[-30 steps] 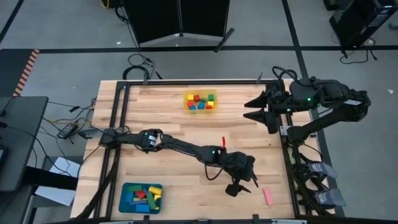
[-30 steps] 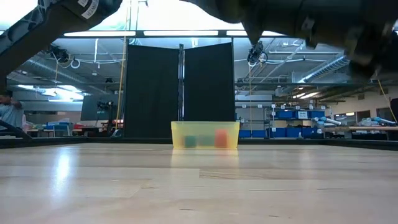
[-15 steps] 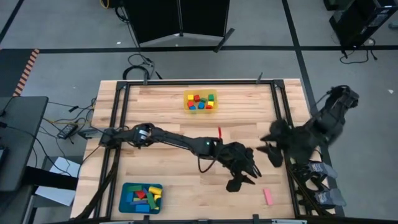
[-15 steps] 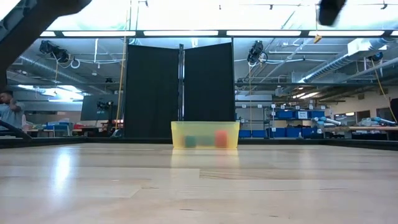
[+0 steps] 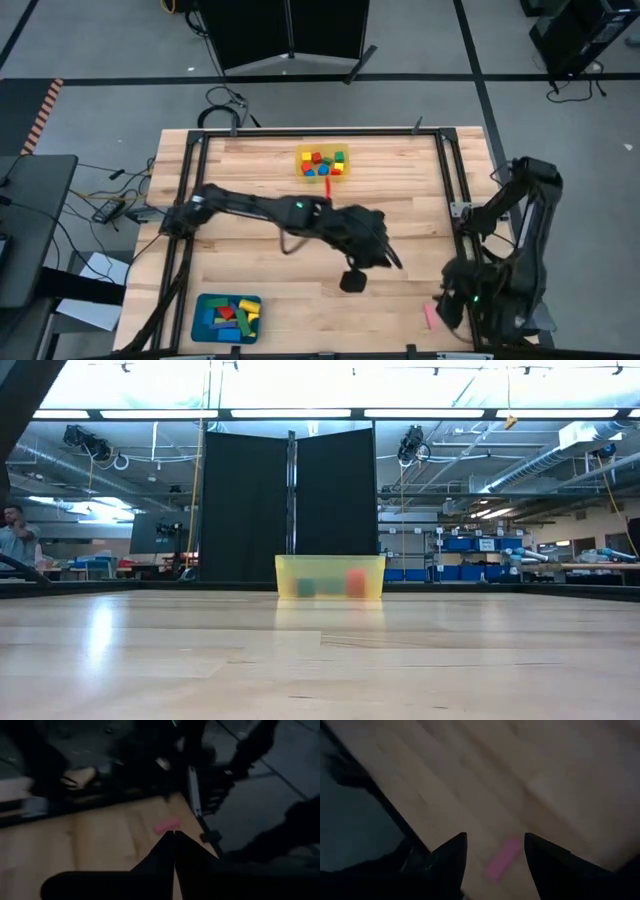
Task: Sort blocks by size
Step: Put the pink rectangular block into the blue bin
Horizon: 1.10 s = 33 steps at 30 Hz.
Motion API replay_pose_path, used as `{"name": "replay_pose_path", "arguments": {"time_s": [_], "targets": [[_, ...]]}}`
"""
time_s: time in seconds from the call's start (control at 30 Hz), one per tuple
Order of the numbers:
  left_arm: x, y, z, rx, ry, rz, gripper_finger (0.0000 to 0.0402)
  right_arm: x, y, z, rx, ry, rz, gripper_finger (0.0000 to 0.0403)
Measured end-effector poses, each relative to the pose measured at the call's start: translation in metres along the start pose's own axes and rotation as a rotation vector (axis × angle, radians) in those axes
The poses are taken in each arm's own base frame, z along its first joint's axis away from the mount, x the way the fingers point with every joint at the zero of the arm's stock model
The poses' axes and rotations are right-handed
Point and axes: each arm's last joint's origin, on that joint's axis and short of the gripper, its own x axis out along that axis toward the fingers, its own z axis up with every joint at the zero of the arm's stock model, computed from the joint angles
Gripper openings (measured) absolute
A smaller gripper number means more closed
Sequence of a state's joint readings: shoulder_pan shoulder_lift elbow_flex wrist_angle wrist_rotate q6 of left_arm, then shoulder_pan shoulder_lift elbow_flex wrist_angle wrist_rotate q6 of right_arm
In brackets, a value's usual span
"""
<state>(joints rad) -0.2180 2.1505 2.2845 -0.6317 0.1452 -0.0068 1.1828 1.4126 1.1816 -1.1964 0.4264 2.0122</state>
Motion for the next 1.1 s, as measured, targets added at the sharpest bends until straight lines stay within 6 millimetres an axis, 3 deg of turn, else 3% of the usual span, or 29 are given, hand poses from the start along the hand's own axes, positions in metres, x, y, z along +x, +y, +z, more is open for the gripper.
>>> {"name": "replay_pose_path", "arguments": {"time_s": [0.27,0.5,0.67,0.87,1.1], "targets": [[-0.095,-0.009,0.033,-0.010,-0.061,0.169,0.0025,0.047,0.031,-0.034,0.124,0.190,-0.054,0.0251],[-0.168,-0.022,0.036,-0.066,-0.022,0.331,0.0025,0.086,0.037,-0.035,0.161,0.205,-0.210,0.0319],[-0.213,-0.042,0.036,-0.077,-0.045,0.369,0.0025,0.112,0.037,-0.040,0.178,0.185,-0.311,0.0332],[-0.259,-0.065,0.036,-0.096,-0.126,0.401,0.0025,0.132,0.037,-0.049,0.192,0.189,-0.366,0.0319],[-0.290,-0.087,0.031,-0.115,-0.177,0.444,0.0025,0.150,0.024,-0.059,0.206,0.230,-0.285,0.0299]]}}
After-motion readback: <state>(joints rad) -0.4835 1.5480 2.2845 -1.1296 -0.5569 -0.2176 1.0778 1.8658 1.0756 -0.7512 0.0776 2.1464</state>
